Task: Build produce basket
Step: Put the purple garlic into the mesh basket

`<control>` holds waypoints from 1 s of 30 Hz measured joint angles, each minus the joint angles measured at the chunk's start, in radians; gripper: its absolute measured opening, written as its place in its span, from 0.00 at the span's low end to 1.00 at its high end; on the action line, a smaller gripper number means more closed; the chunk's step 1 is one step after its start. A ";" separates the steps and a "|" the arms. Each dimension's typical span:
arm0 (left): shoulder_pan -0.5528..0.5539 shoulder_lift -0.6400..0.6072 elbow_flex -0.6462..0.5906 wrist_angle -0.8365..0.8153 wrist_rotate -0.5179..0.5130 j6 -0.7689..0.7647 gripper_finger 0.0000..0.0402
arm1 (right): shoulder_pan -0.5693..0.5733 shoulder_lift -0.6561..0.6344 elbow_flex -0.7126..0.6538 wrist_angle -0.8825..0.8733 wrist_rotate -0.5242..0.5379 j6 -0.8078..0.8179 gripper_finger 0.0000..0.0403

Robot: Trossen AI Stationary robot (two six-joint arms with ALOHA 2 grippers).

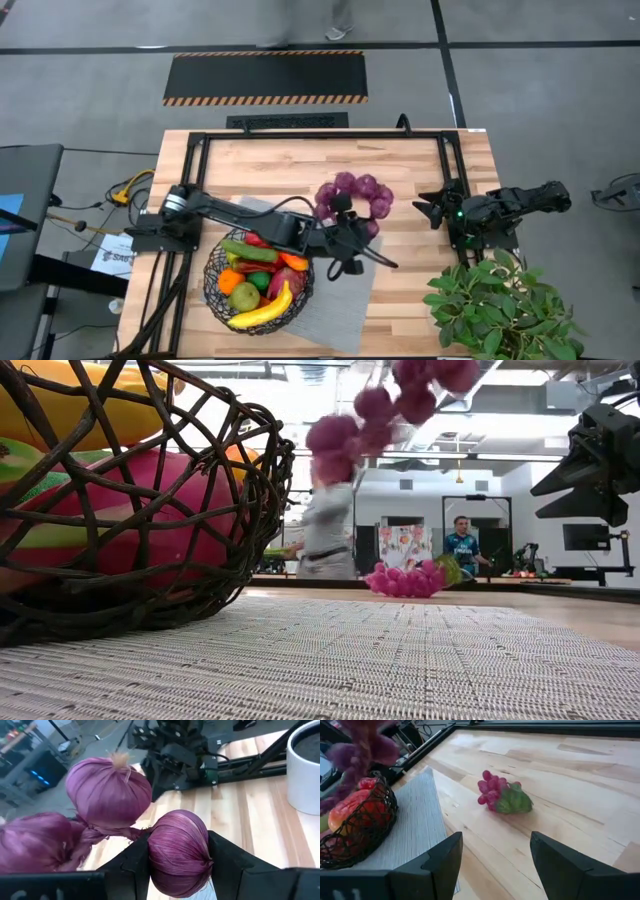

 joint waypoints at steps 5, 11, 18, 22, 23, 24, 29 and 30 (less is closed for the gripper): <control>-0.044 -0.074 0.000 -0.122 -0.016 -0.014 0.33 | 0.000 0.000 0.000 0.000 0.000 0.002 0.63; -0.127 -0.166 0.000 -0.375 -0.023 -0.124 0.33 | 0.000 0.000 0.000 -0.003 0.000 0.001 0.63; -0.259 -0.188 0.000 -0.697 -0.019 -0.301 0.34 | 0.000 0.000 0.000 -0.005 0.000 0.000 0.63; -0.326 -0.188 0.000 -0.803 -0.022 -0.459 0.34 | 0.000 0.000 0.000 -0.004 0.000 -0.001 0.63; -0.345 -0.188 0.000 -0.809 -0.023 -0.480 0.34 | 0.000 0.000 0.000 -0.004 0.000 -0.001 0.63; -0.366 -0.188 0.000 -0.811 -0.023 -0.496 0.34 | 0.000 0.000 0.000 -0.005 0.000 -0.001 0.63; -0.461 -0.187 0.000 -0.874 0.027 -0.574 0.34 | 0.000 0.000 0.000 -0.004 0.001 -0.001 0.63; -0.475 -0.187 0.000 -0.897 0.049 -0.605 0.34 | 0.000 0.000 0.000 -0.004 0.001 -0.001 0.63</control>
